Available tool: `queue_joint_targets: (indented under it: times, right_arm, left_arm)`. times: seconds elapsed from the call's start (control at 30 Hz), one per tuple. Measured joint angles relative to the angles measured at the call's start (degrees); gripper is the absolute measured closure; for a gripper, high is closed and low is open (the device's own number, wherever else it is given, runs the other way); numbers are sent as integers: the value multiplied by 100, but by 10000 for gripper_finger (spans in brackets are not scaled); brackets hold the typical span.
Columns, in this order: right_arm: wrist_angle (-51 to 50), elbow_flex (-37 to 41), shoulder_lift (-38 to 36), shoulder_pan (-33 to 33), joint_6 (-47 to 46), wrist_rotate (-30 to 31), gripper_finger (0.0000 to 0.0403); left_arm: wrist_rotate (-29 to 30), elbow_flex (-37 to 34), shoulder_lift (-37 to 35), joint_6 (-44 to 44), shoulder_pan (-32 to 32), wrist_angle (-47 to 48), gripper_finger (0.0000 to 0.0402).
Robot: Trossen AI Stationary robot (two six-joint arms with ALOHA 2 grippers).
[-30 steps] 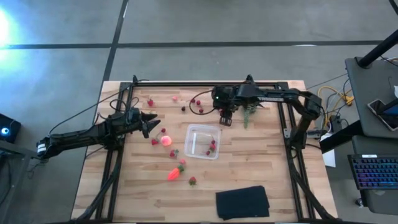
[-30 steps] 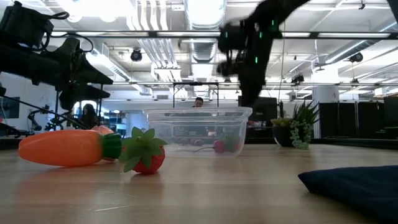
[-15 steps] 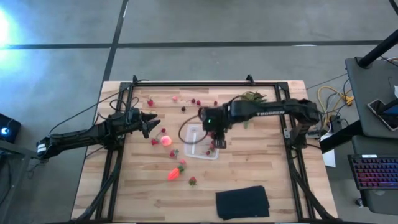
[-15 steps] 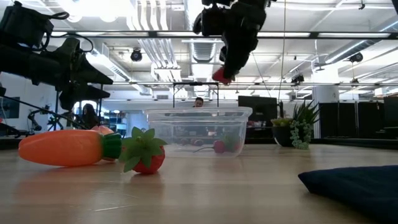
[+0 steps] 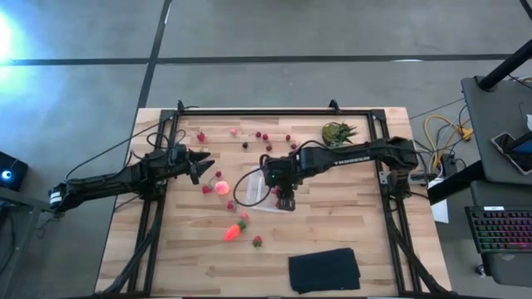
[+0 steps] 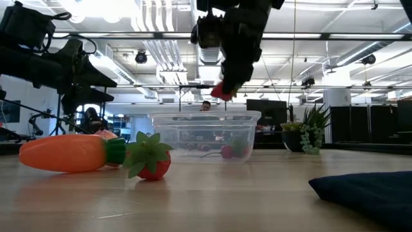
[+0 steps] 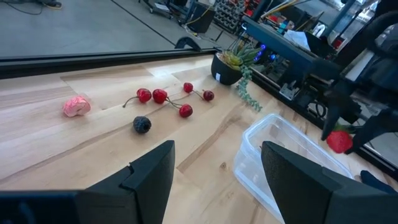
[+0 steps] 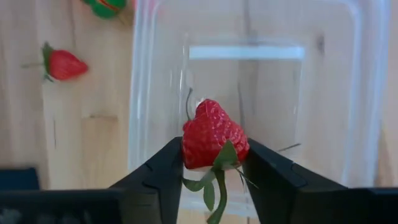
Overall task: Pick and placing Produce into tupperware
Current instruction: Put the red strawberry into the transparent bin, then put the red cherry into the transparent bin
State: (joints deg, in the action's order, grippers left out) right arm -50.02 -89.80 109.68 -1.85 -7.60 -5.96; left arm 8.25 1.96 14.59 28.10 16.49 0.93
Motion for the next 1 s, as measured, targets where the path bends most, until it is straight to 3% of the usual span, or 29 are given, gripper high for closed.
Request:
queue_joint_targets:
  times: [0.23, 0.43, 0.63, 0.8, 1.0]
  right_arm:
    - [-19, -100, 442, -2, -201, 14, 157]
    - [437, -573, 639, 51, 240, 244, 104]
    - [664, -1210, 659, 600, -44, 465, 102]
    - [83, -1363, 663, 1450, -901, -61, 110]
    - [-293, -1244, 672, 2219, -594, 367, 110]
  left_arm:
    - [0, -1, -9, 0, -2, 0, 175]
    - [0, 0, -9, 0, -1, 0, 175]
    - [0, 0, -9, 0, -2, -3, 175]
    - [-1, 0, -9, 0, -2, -1, 175]
    - [-2, -2, 0, 0, -2, 1, 175]
